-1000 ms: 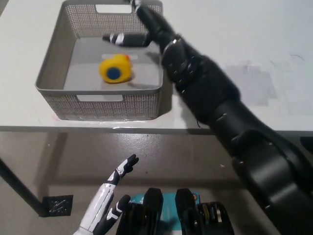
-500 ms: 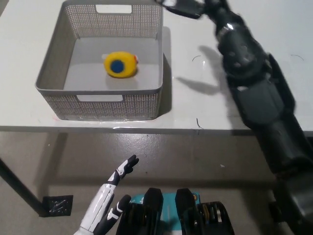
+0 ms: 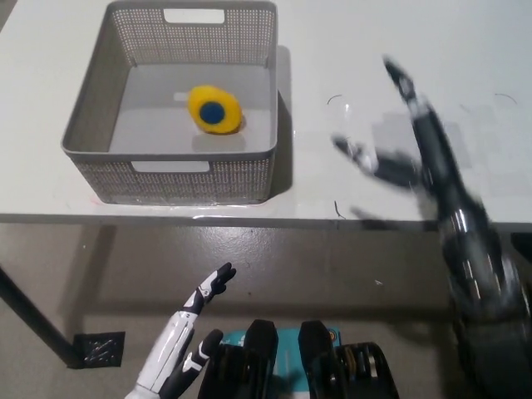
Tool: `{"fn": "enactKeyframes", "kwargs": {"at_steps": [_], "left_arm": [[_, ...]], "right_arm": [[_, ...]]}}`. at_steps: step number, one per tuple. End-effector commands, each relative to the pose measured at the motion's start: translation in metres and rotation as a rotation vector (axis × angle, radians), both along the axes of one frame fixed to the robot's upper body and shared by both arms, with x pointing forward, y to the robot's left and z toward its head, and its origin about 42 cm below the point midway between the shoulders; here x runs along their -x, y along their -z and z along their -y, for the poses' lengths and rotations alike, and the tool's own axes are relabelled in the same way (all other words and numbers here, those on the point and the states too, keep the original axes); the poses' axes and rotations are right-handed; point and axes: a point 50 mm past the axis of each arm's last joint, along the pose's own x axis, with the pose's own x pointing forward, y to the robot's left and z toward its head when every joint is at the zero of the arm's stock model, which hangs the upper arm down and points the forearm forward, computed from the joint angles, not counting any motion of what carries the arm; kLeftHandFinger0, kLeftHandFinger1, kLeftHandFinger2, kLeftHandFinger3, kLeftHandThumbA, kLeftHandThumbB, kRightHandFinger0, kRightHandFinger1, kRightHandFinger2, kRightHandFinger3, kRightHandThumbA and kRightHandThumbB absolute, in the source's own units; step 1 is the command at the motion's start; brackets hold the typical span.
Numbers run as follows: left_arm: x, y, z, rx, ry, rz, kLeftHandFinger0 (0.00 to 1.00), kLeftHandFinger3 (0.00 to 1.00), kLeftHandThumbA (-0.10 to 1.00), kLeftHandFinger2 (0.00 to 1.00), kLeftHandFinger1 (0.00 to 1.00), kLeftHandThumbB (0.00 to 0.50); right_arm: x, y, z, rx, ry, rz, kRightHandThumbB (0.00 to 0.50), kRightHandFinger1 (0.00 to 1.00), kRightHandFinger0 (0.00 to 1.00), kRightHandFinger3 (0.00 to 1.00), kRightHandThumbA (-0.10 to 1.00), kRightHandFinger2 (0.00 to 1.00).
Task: Use the right hand to pick up a yellow duck toy and place it into a container on the left hand side
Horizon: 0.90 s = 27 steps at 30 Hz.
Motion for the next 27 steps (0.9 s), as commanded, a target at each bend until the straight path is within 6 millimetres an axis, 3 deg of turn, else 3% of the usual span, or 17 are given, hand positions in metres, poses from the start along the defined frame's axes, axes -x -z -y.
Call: {"fn": "enactKeyframes", "kwargs": {"at_steps": [1, 2, 3, 5, 7, 11, 20, 27], "left_arm": [[-0.009, -0.010, -0.011, 0.048, -0.046, 0.024, 1.00, 1.00, 1.00, 1.00, 1.00, 0.329], [-0.012, -0.011, -0.013, 0.051, -0.048, 0.028, 1.00, 1.00, 1.00, 1.00, 1.00, 0.330], [-0.013, -0.011, -0.014, 0.051, -0.048, 0.028, 1.00, 1.00, 1.00, 1.00, 1.00, 0.330], [-0.017, -0.012, -0.017, 0.040, -0.061, 0.043, 1.00, 1.00, 1.00, 1.00, 1.00, 0.306], [-0.017, -0.012, -0.017, 0.040, -0.061, 0.043, 1.00, 1.00, 1.00, 1.00, 1.00, 0.306], [-0.024, -0.014, -0.029, 0.033, -0.097, 0.055, 1.00, 1.00, 1.00, 1.00, 1.00, 0.273], [-0.026, -0.017, -0.035, 0.026, -0.121, 0.070, 1.00, 1.00, 1.00, 1.00, 1.00, 0.290], [-0.026, -0.016, -0.035, 0.025, -0.123, 0.059, 1.00, 1.00, 1.00, 1.00, 1.00, 0.288]], "right_arm": [[0.114, 0.036, 0.004, -0.264, -0.161, 0.178, 0.371, 1.00, 1.00, 1.00, 1.00, 1.00], [0.117, 0.055, 0.002, -0.277, -0.174, 0.127, 0.377, 1.00, 1.00, 1.00, 1.00, 1.00], [0.119, 0.059, 0.001, -0.278, -0.176, 0.115, 0.377, 1.00, 1.00, 1.00, 1.00, 1.00], [0.129, 0.085, -0.002, -0.231, -0.162, 0.067, 0.338, 1.00, 1.00, 1.00, 1.00, 1.00], [0.129, 0.086, -0.002, -0.232, -0.162, 0.068, 0.338, 1.00, 1.00, 1.00, 1.00, 1.00], [0.137, 0.113, -0.011, -0.225, -0.165, -0.019, 0.364, 1.00, 1.00, 1.00, 1.00, 1.00], [0.146, 0.124, -0.007, -0.258, -0.161, -0.057, 0.378, 1.00, 1.00, 1.00, 1.00, 1.00], [0.140, 0.123, -0.003, -0.268, -0.157, -0.038, 0.374, 1.00, 1.00, 1.00, 1.00, 1.00]]}}
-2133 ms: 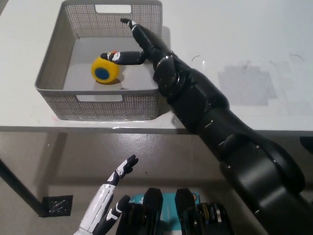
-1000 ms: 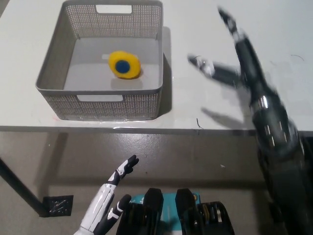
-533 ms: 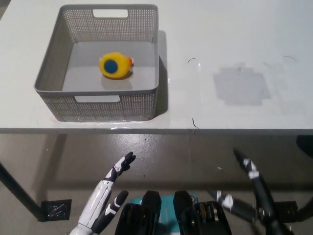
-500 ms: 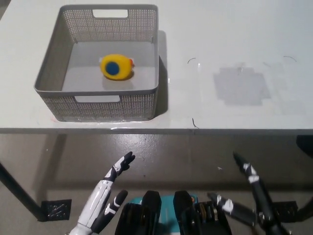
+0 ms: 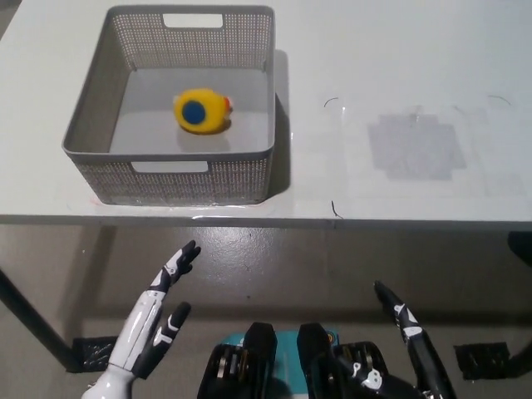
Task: Use the right hand to pick up a yellow duck toy and place it into a container on the left hand side
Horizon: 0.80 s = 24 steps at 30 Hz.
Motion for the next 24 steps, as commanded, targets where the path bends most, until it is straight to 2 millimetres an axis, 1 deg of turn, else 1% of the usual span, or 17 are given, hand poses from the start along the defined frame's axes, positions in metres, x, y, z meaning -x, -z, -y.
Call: {"fn": "enactKeyframes", "kwargs": {"at_steps": [1, 5, 6, 9, 10, 12, 13, 17, 18, 23, 24], "left_arm": [[-0.008, -0.011, -0.006, 0.022, -0.025, 0.050, 1.00, 1.00, 1.00, 1.00, 1.00, 0.279], [-0.008, -0.009, -0.006, 0.008, -0.028, 0.051, 1.00, 1.00, 1.00, 1.00, 1.00, 0.280], [-0.008, -0.009, -0.006, -0.010, -0.032, 0.022, 1.00, 1.00, 1.00, 1.00, 1.00, 0.209], [-0.007, -0.010, -0.006, -0.026, -0.035, -0.008, 1.00, 1.00, 1.00, 1.00, 1.00, 0.208], [-0.006, -0.010, -0.006, -0.041, -0.045, -0.036, 1.00, 1.00, 1.00, 1.00, 1.00, 0.218], [-0.006, -0.011, -0.005, -0.043, -0.047, -0.041, 1.00, 1.00, 1.00, 1.00, 1.00, 0.219], [-0.006, -0.010, -0.005, -0.041, -0.047, -0.050, 1.00, 1.00, 1.00, 1.00, 1.00, 0.207], [-0.006, -0.010, -0.004, -0.039, -0.049, -0.067, 1.00, 1.00, 1.00, 1.00, 1.00, 0.203], [-0.007, -0.012, -0.005, -0.041, -0.052, -0.062, 1.00, 1.00, 1.00, 1.00, 1.00, 0.183], [-0.007, -0.012, -0.004, -0.044, -0.050, -0.060, 1.00, 1.00, 1.00, 1.00, 1.00, 0.179], [-0.006, -0.013, -0.004, -0.029, -0.044, -0.048, 1.00, 1.00, 1.00, 1.00, 1.00, 0.172]], "right_arm": [[-0.003, -0.016, -0.001, -0.093, -0.027, 0.146, 0.386, 1.00, 1.00, 1.00, 1.00, 1.00], [-0.005, -0.018, -0.002, -0.092, -0.031, 0.151, 0.386, 1.00, 1.00, 1.00, 1.00, 1.00], [-0.010, -0.019, -0.002, -0.093, -0.039, 0.154, 0.383, 1.00, 1.00, 1.00, 1.00, 1.00], [-0.012, -0.019, 0.000, -0.091, -0.033, 0.157, 0.387, 1.00, 1.00, 1.00, 1.00, 1.00], [-0.013, -0.018, 0.001, -0.103, -0.032, 0.153, 0.384, 1.00, 1.00, 1.00, 1.00, 1.00], [-0.013, -0.018, 0.001, -0.105, -0.032, 0.154, 0.385, 1.00, 1.00, 1.00, 1.00, 1.00], [-0.013, -0.018, 0.002, -0.105, -0.030, 0.151, 0.394, 1.00, 1.00, 1.00, 1.00, 1.00], [-0.014, -0.018, 0.002, -0.105, -0.026, 0.148, 0.397, 1.00, 1.00, 1.00, 1.00, 1.00], [-0.019, -0.021, 0.003, -0.102, -0.032, 0.156, 0.393, 1.00, 1.00, 1.00, 1.00, 1.00], [-0.019, -0.022, 0.004, -0.103, -0.034, 0.157, 0.399, 1.00, 1.00, 1.00, 1.00, 1.00], [-0.020, -0.023, 0.004, -0.103, -0.036, 0.157, 0.396, 1.00, 1.00, 1.00, 1.00, 1.00]]}}
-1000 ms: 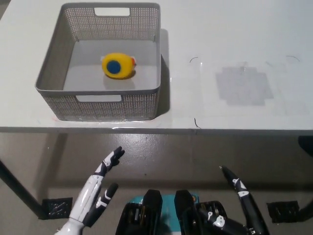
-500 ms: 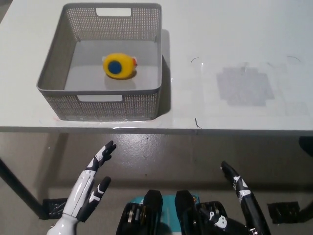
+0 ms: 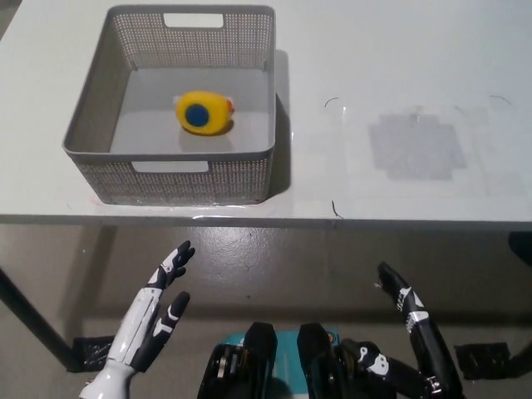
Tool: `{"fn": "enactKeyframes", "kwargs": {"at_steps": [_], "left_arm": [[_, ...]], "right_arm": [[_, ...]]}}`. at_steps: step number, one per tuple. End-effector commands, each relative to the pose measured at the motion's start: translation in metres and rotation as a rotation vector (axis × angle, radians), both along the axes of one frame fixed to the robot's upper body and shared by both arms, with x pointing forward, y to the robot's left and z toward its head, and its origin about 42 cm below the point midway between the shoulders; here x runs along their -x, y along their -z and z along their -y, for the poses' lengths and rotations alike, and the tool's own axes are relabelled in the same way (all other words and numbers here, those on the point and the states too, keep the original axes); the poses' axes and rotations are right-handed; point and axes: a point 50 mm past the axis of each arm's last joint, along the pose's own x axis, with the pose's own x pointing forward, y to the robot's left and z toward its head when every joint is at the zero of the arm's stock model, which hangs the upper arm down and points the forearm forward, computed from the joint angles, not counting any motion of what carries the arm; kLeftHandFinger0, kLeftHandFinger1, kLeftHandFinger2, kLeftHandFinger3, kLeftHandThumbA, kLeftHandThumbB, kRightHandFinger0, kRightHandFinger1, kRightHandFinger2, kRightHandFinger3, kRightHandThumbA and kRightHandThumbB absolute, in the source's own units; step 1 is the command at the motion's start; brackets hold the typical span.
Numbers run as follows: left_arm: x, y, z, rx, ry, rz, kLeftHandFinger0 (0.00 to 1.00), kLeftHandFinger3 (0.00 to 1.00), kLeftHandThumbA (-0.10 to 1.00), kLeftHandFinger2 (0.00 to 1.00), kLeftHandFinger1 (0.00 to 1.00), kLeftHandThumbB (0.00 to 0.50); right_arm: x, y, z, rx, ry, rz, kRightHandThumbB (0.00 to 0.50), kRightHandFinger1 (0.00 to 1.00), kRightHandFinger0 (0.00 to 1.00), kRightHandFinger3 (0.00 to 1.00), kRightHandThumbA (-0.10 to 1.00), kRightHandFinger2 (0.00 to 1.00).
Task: Use the right hand to pick up a yellow duck toy and place it into a container on the left hand side
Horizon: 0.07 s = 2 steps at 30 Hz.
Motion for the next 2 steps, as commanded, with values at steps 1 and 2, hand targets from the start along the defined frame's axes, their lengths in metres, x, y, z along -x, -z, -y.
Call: {"fn": "enactKeyframes", "kwargs": {"at_steps": [1, 2], "left_arm": [[-0.0022, -0.0129, -0.0024, 0.010, 0.005, 0.051, 1.00, 1.00, 1.00, 1.00, 1.00, 0.164], [-0.0022, -0.0129, -0.0024, 0.010, 0.005, 0.051, 1.00, 1.00, 1.00, 1.00, 1.00, 0.164]], "right_arm": [[-0.0069, -0.0135, 0.0032, -0.032, -0.016, 0.080, 0.397, 1.00, 1.00, 1.00, 1.00, 1.00], [-0.0069, -0.0135, 0.0032, -0.032, -0.016, 0.080, 0.397, 1.00, 1.00, 1.00, 1.00, 1.00]]}}
